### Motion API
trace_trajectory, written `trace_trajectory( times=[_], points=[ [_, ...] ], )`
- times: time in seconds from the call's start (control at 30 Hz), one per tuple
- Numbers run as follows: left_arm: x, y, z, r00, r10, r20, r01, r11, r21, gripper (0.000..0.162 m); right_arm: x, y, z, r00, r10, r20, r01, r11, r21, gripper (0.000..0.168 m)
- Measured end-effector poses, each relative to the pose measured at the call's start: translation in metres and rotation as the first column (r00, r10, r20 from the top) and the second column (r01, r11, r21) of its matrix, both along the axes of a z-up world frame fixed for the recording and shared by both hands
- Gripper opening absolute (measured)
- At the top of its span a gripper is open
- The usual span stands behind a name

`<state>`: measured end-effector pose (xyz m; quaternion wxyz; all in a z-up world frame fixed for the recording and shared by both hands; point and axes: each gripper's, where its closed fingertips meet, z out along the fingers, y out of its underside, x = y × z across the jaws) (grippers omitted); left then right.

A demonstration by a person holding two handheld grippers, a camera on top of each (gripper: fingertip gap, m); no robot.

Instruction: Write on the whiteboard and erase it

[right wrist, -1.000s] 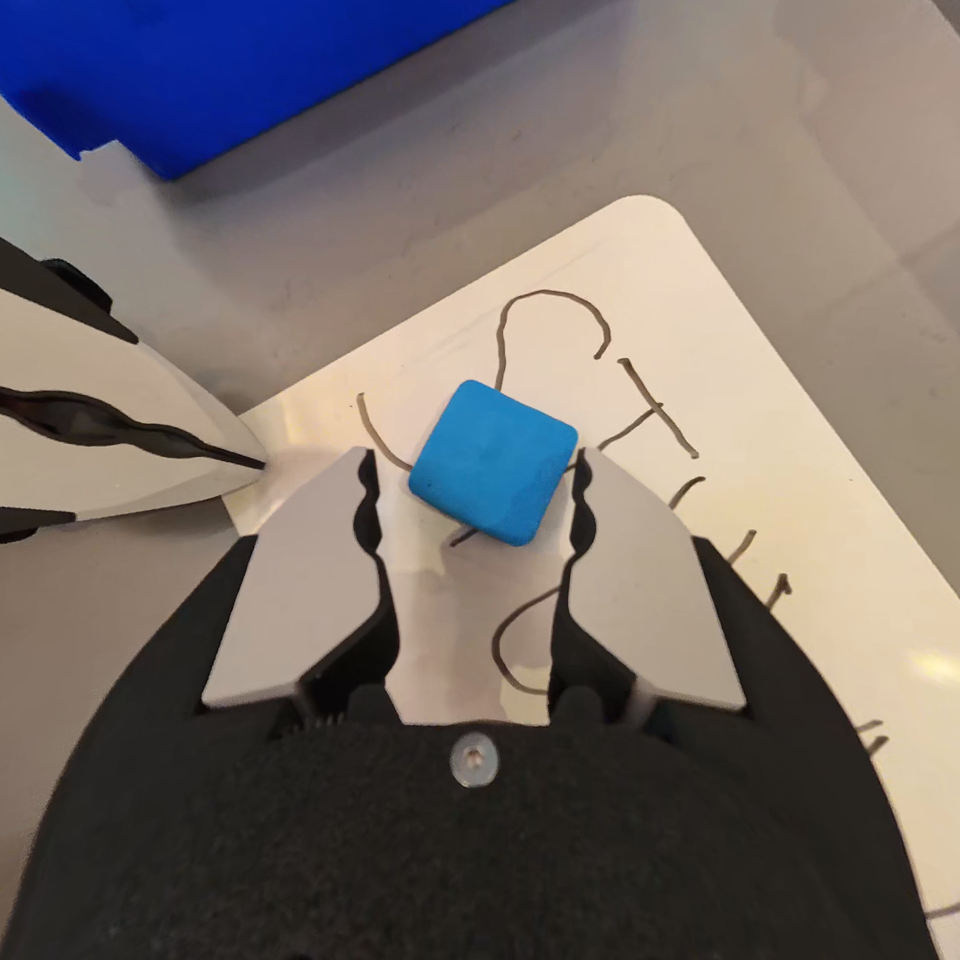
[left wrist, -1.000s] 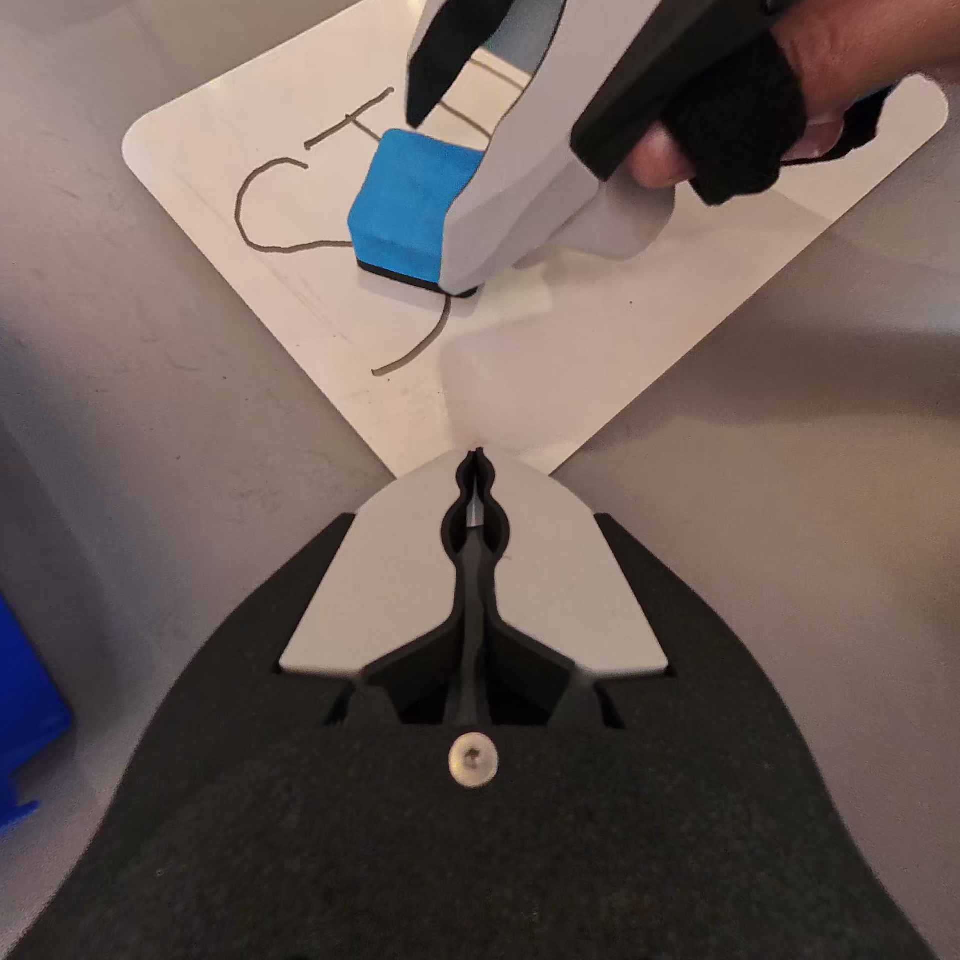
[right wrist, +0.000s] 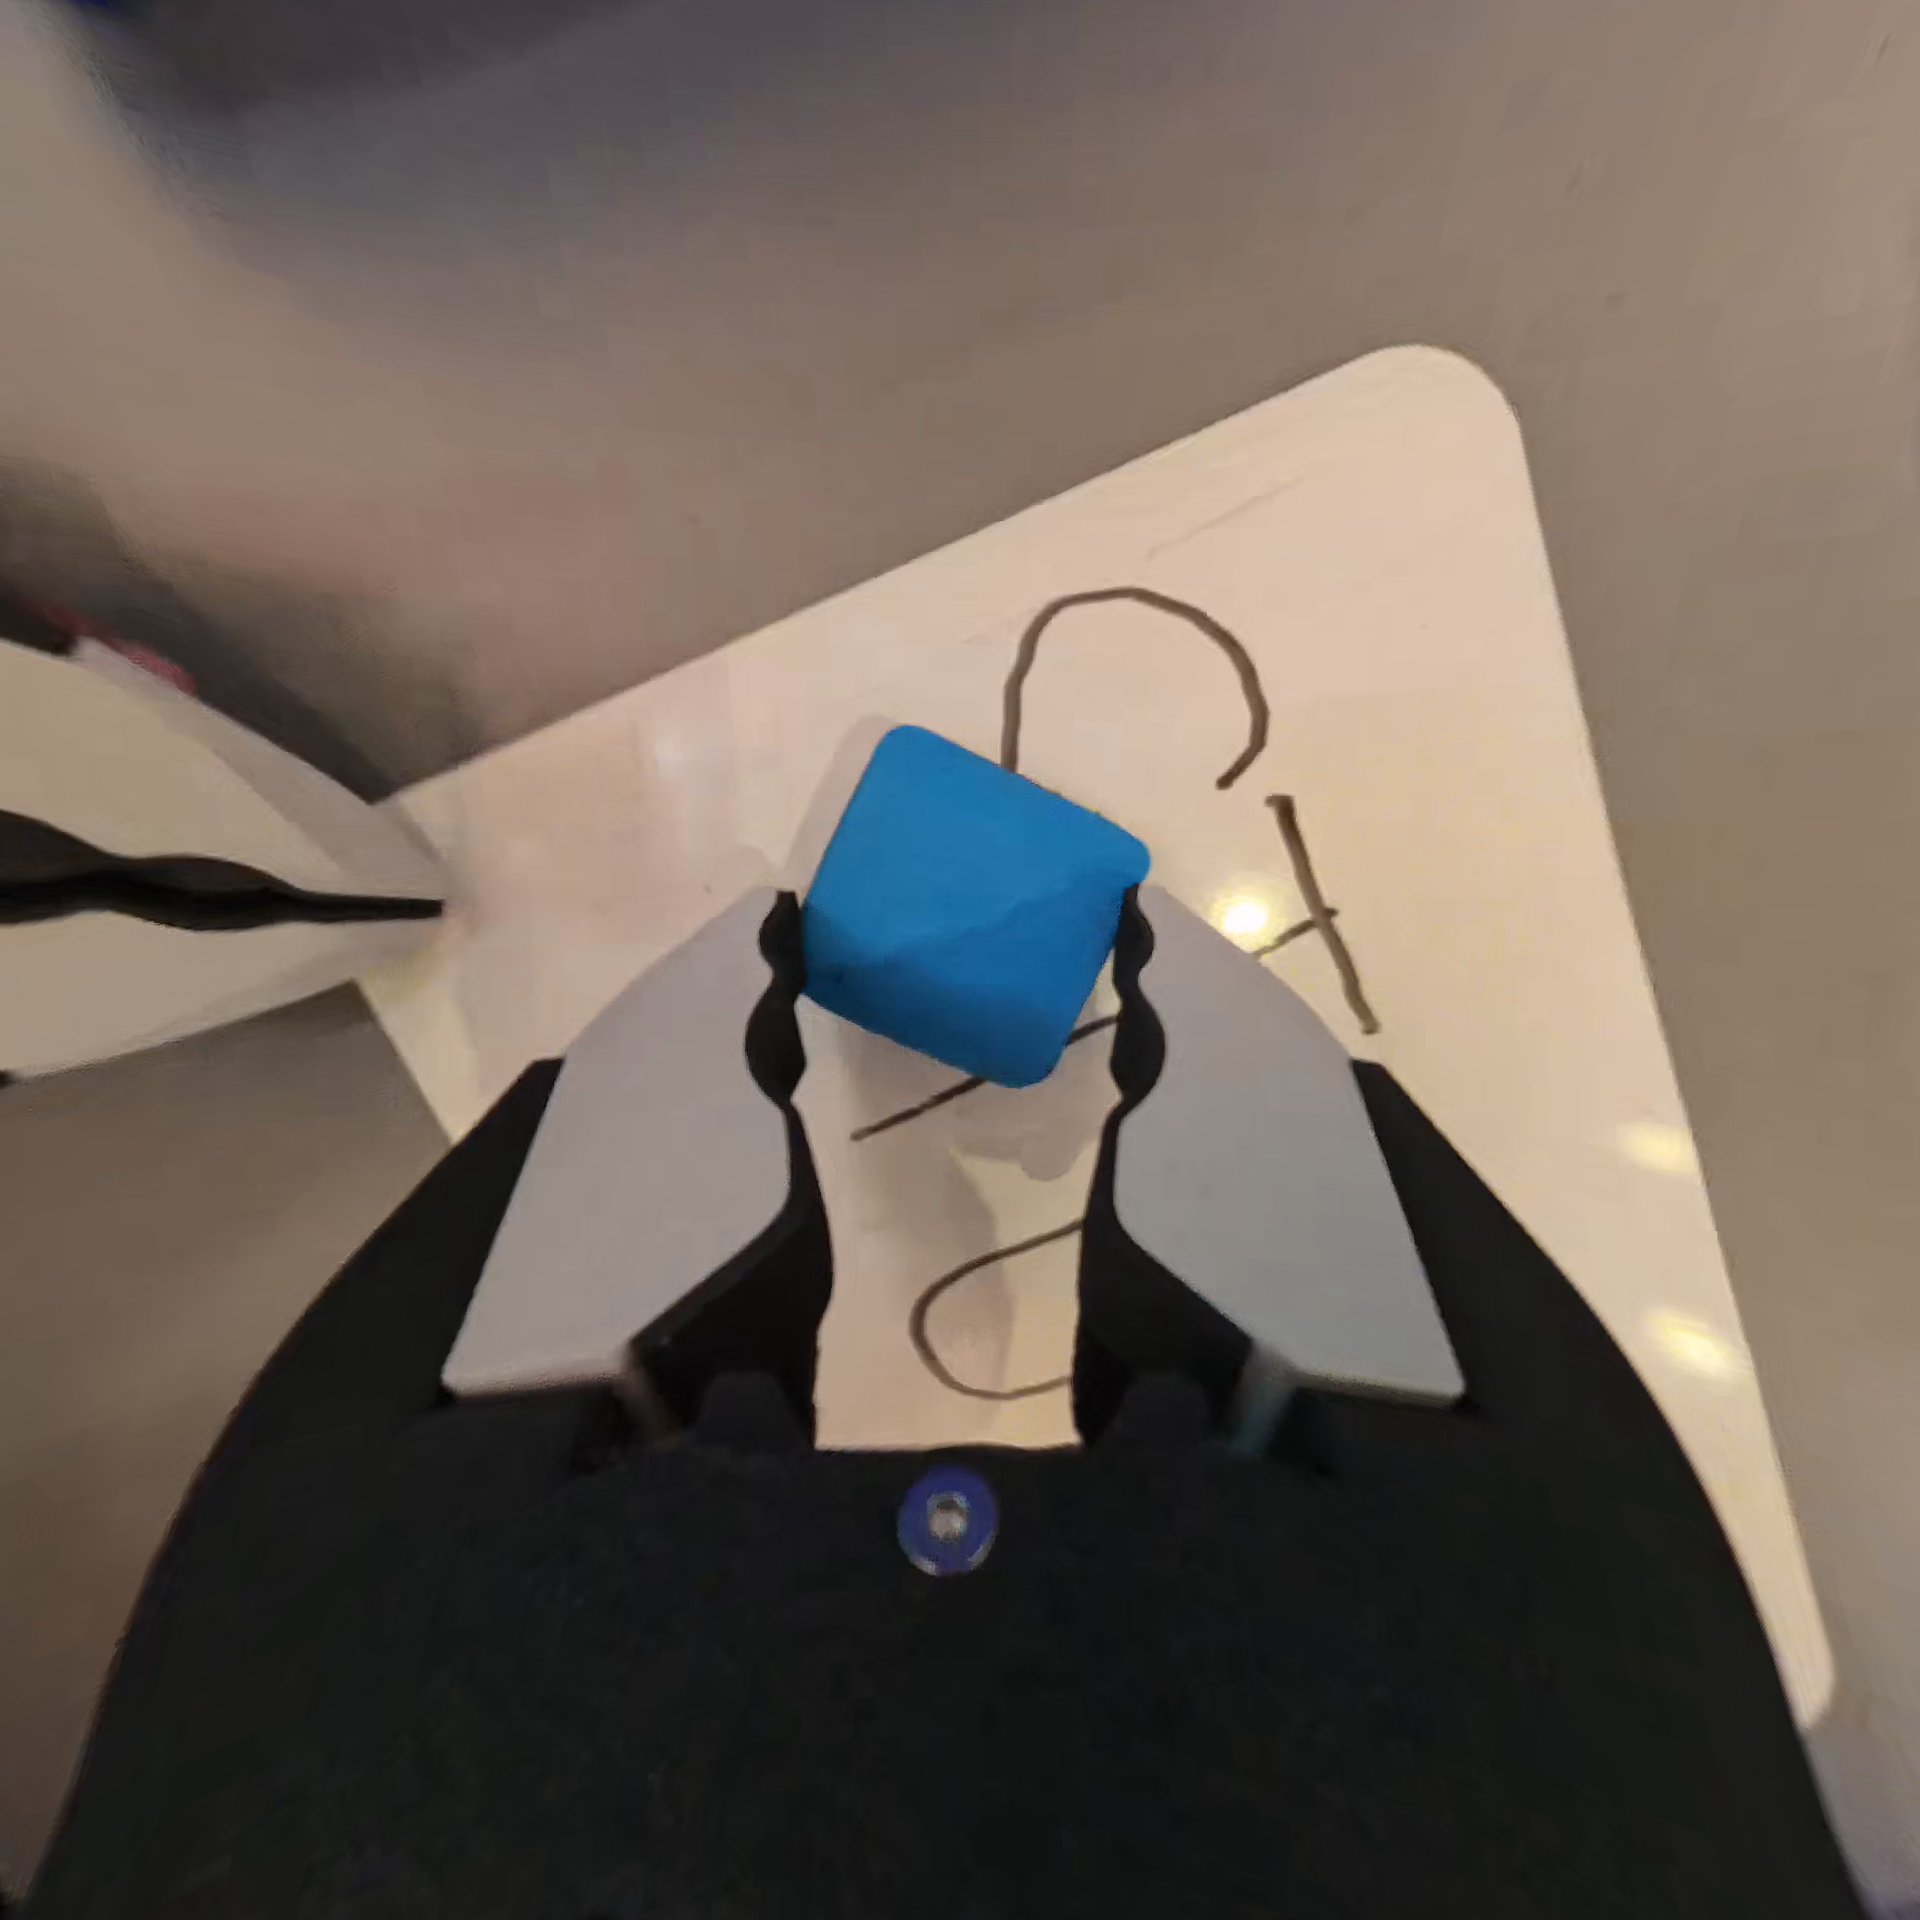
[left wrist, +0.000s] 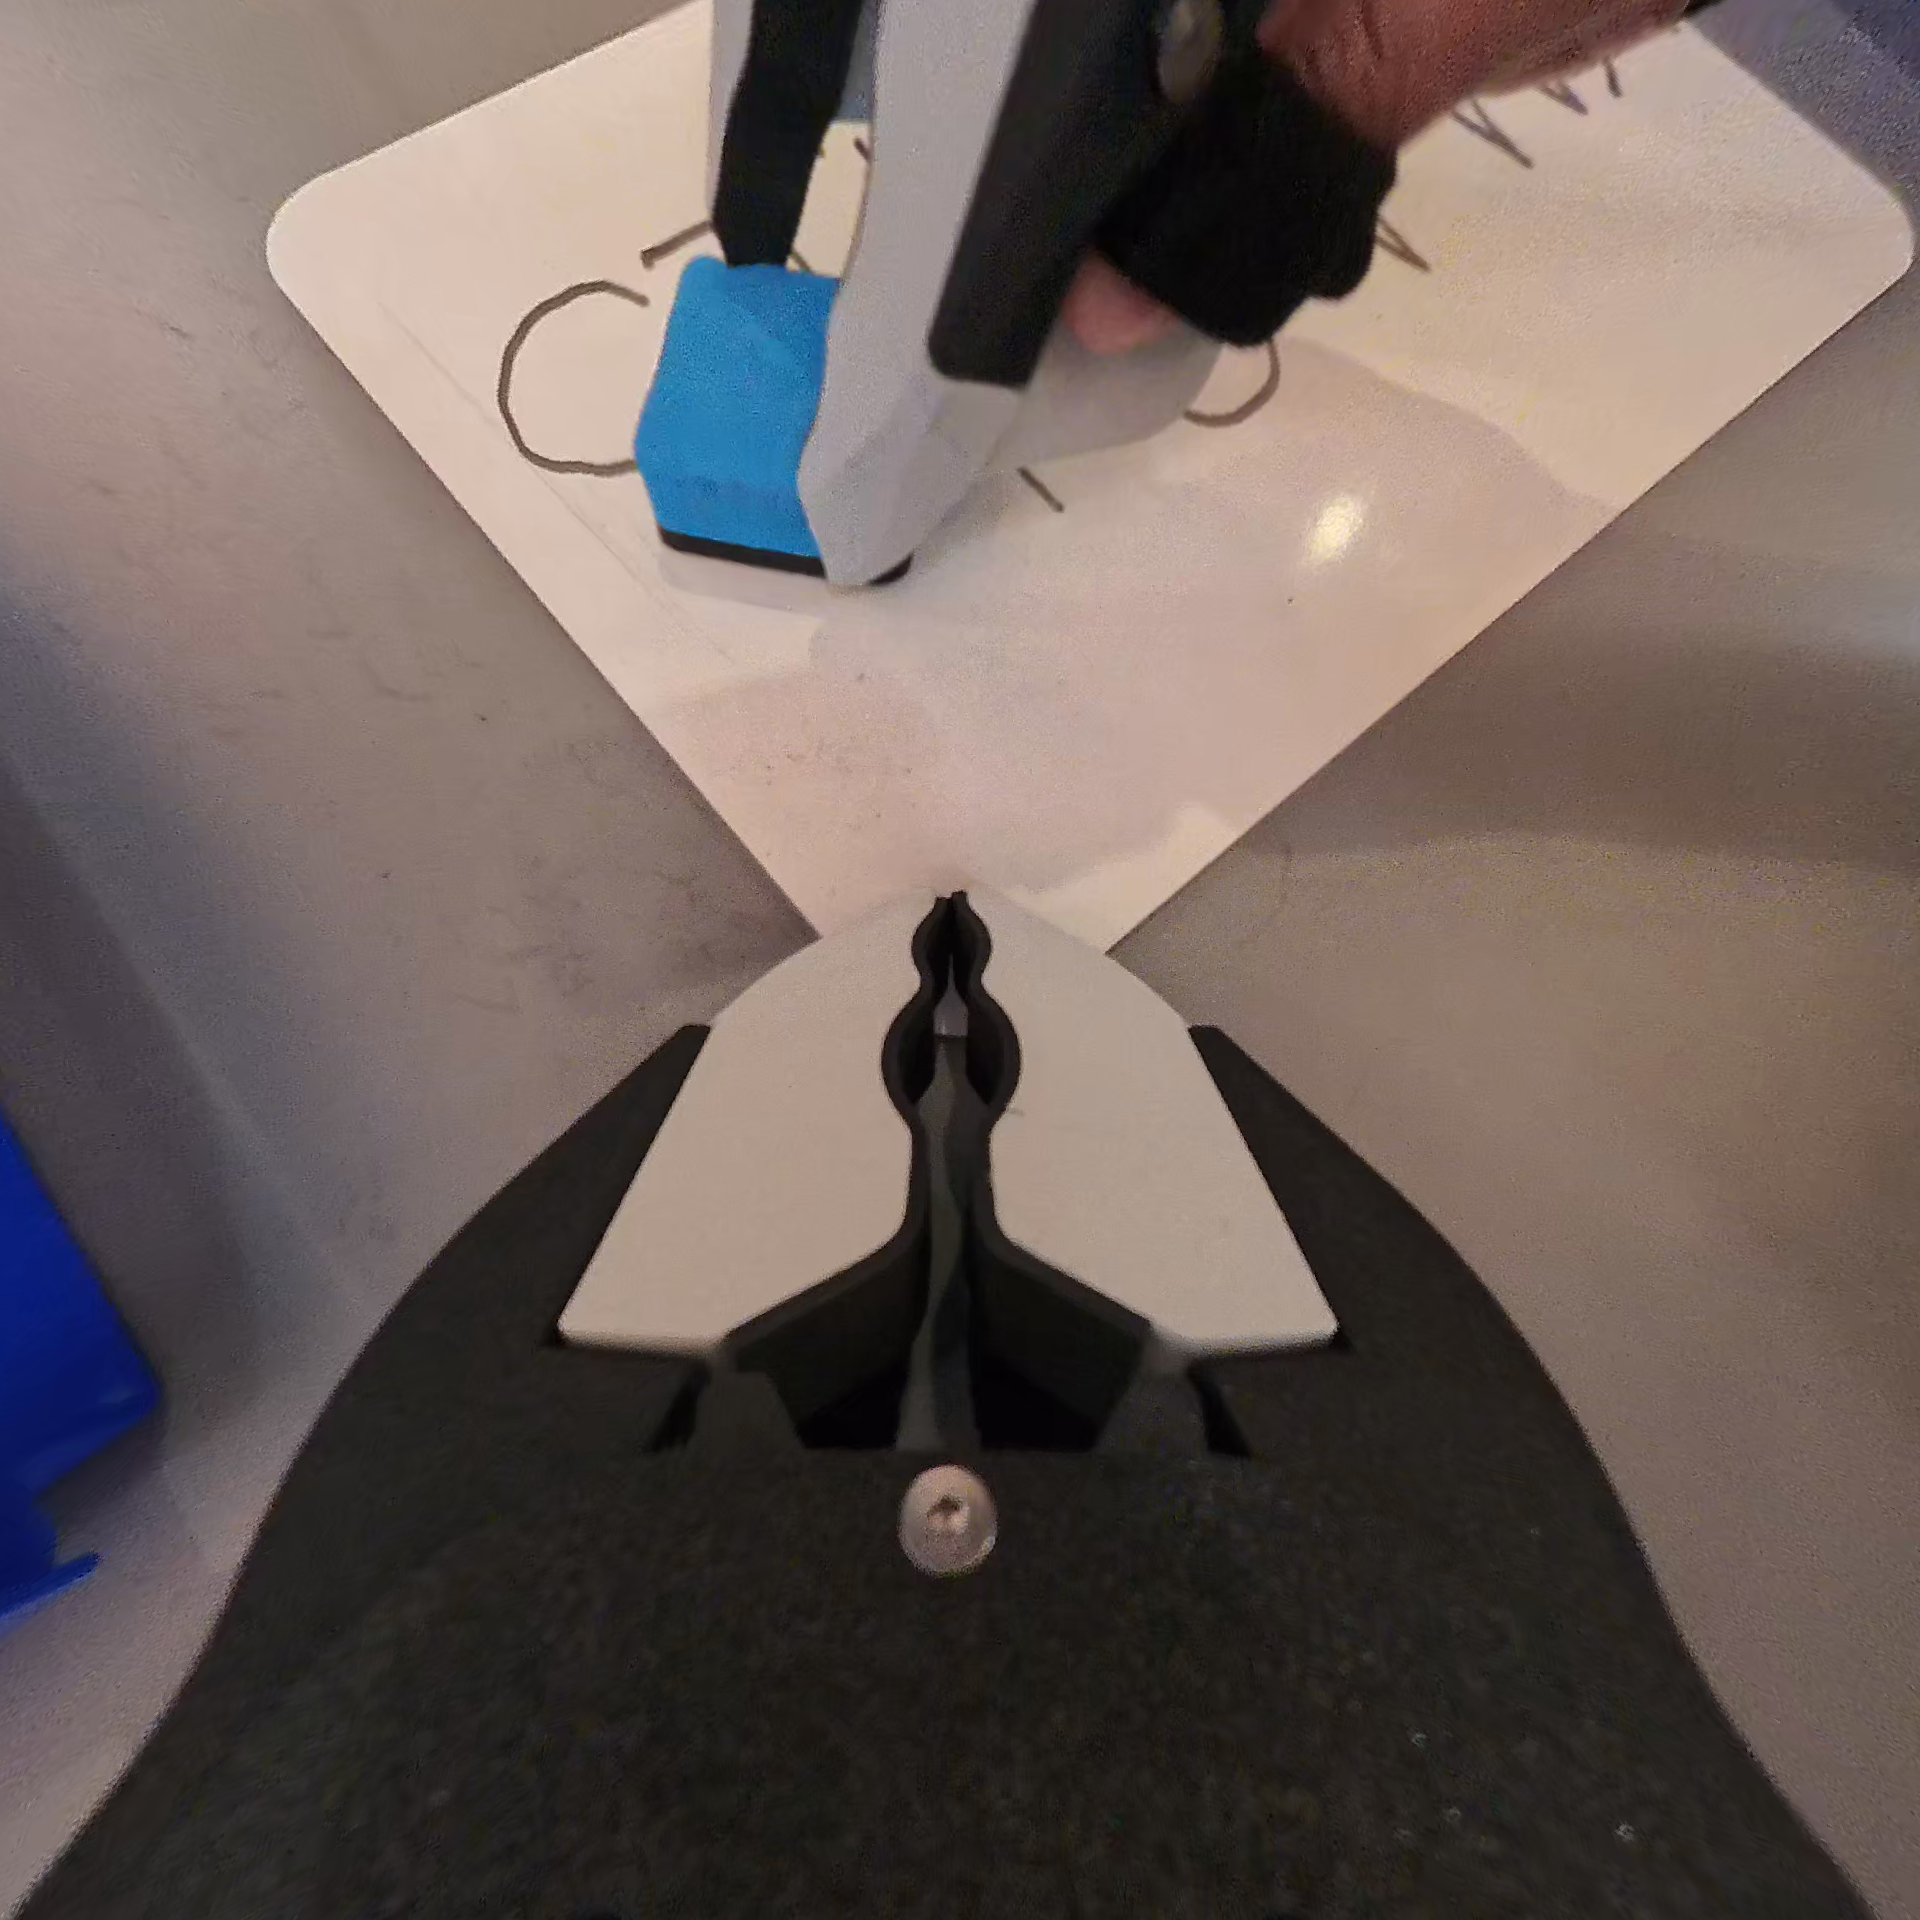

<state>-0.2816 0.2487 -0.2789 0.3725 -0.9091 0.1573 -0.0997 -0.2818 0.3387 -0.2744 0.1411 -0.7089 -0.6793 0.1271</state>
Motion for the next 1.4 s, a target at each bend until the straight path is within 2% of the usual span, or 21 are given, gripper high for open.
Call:
trace_trajectory(
  times=[0.03,0.13,0.23,0.27,0.37,0.43,0.5,0.6,0.63,0.73,0.87,0.9,0.97,1.0,1.03,1.1,1.13,1.23,1.27,1.3,1.4],
  points=[
    [0.0,0.0,0.0,1.0,-0.001,-0.006,0.001,1.0,0.003,0.0,-0.001,-0.004,0.0,1.0,0.008,0.006,-0.008,1.0,-0.009,0.058],
    [0.0,0.0,0.0,1.0,-0.004,-0.017,0.005,1.0,0.007,0.0,-0.009,-0.043,-0.001,0.985,0.171,0.012,-0.172,0.984,0.036,0.058],
    [0.0,0.0,0.0,1.0,-0.007,-0.008,0.007,1.0,0.004,0.0,0.006,0.016,-0.001,0.999,-0.006,0.04,0.005,0.999,0.039,0.058],
    [0.001,0.0,0.0,1.0,-0.007,-0.011,0.007,1.0,0.006,0.0,0.007,0.02,-0.001,0.999,-0.023,0.046,0.022,0.999,0.03,0.058],
    [0.002,0.0,0.0,1.0,-0.013,-0.008,0.013,1.0,0.004,0.0,-0.012,-0.016,-0.001,0.985,0.162,0.055,-0.166,0.984,0.064,0.058],
    [0.002,0.0,0.0,1.0,-0.015,-0.004,0.015,1.0,0.002,0.0,-0.018,0.028,-0.001,0.997,0.048,0.065,-0.053,0.996,0.067,0.057],
    [0.002,0.0,0.0,1.0,-0.015,-0.006,0.015,1.0,0.003,0.0,-0.022,0.06,-0.001,0.995,-0.08,0.062,0.081,0.996,-0.021,0.058],
    [0.002,0.0,0.0,1.0,-0.016,-0.005,0.016,1.0,0.003,0.0,-0.038,0.016,-0.002,0.988,0.134,0.075,-0.139,0.988,0.064,0.058],
    [0.002,0.001,0.0,1.0,-0.016,-0.004,0.016,1.0,0.002,0.0,-0.038,0.018,-0.002,0.989,0.132,0.072,-0.135,0.99,0.044,0.058],
    [0.002,0.001,0.0,1.0,-0.016,-0.016,0.016,1.0,0.008,0.0,-0.023,0.073,-0.002,0.993,-0.076,0.093,0.076,0.997,0.004,0.057],
    [0.003,0.001,0.0,1.0,-0.017,-0.016,0.018,1.0,0.008,0.0,-0.025,0.02,-0.002,0.985,0.141,0.103,-0.147,0.988,0.053,0.058],
    [0.003,0.001,0.0,1.0,-0.017,-0.013,0.017,1.0,0.007,0.0,-0.016,0.035,-0.002,0.99,0.095,0.105,-0.1,0.994,0.043,0.058],
    [0.003,0.0,0.0,1.0,-0.018,-0.019,0.018,1.0,0.009,0.0,0.013,0.09,-0.002,0.986,-0.106,0.127,0.103,0.994,0.029,0.057],
    [0.003,0.0,0.0,1.0,-0.019,-0.024,0.019,1.0,0.011,0.0,0.02,0.098,-0.002,0.982,-0.146,0.122,0.146,0.989,0.01,0.057],
    [0.003,0.0,0.0,0.999,-0.019,-0.029,0.019,1.0,0.013,0.0,0.021,0.09,-0.002,0.985,-0.122,0.122,0.119,0.992,0.03,0.057],
    [0.004,0.0,0.0,0.999,-0.022,-0.027,0.022,1.0,0.012,0.0,0.01,0.041,-0.002,0.993,0.048,0.111,-0.053,0.997,0.049,0.058],
    [0.005,0.001,0.0,1.0,-0.024,-0.02,0.024,1.0,0.009,0.0,0.007,0.031,-0.002,0.991,0.09,0.098,-0.096,0.993,0.065,0.058],
    [0.005,0.002,0.0,0.999,-0.025,-0.021,0.025,1.0,0.008,0.0,0.033,0.088,-0.002,0.983,-0.147,0.106,0.147,0.989,0.009,0.057],
    [0.005,0.002,0.0,0.999,-0.024,-0.022,0.024,1.0,0.009,0.0,0.035,0.096,-0.002,0.977,-0.185,0.11,0.187,0.982,-0.009,0.057],
    [0.005,0.002,0.0,0.999,-0.022,-0.023,0.023,1.0,0.009,0.0,0.03,0.089,-0.002,0.98,-0.159,0.118,0.158,0.987,0.013,0.058],
    [0.006,0.003,0.0,0.999,-0.026,-0.021,0.026,1.0,0.006,0.0,-0.01,0.029,-0.002,0.993,0.048,0.106,-0.053,0.997,0.052,0.058]
  ],
)
